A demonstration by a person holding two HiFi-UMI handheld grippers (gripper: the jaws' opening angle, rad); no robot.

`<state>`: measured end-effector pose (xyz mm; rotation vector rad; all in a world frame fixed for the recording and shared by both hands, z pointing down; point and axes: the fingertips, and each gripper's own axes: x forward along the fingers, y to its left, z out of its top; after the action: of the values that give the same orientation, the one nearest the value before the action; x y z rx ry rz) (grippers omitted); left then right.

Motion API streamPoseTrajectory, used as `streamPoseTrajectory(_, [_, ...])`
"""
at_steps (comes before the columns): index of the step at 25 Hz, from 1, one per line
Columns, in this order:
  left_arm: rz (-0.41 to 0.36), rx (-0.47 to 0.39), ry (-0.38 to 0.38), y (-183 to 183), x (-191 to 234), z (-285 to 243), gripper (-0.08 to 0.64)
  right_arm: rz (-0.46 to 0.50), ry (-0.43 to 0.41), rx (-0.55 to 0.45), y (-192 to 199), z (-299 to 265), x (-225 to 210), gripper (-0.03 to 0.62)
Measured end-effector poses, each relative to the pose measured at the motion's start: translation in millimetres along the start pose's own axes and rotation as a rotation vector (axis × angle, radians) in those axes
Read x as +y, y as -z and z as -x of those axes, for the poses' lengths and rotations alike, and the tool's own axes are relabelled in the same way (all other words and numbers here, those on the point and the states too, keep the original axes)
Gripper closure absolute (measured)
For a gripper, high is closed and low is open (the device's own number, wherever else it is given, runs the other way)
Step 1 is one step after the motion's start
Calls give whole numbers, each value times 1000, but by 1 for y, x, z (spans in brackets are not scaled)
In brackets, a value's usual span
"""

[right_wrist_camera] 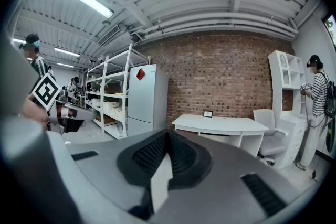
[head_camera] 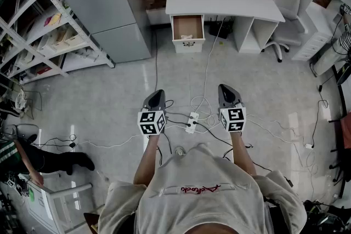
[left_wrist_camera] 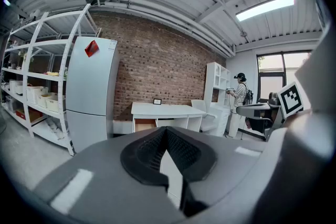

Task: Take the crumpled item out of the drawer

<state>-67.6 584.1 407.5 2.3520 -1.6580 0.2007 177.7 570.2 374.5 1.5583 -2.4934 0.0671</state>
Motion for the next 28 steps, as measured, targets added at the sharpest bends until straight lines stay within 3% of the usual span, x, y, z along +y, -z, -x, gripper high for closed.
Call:
streamPoseTrajectory(16, [-26, -14, -13, -12, -29, -12, 551, -24, -50, -32, 2, 0, -22, 580])
streamPoseTrajectory(28, [-13, 14, -32, 9, -34, -12, 551, -68, -93, -6, 20, -13, -18, 580])
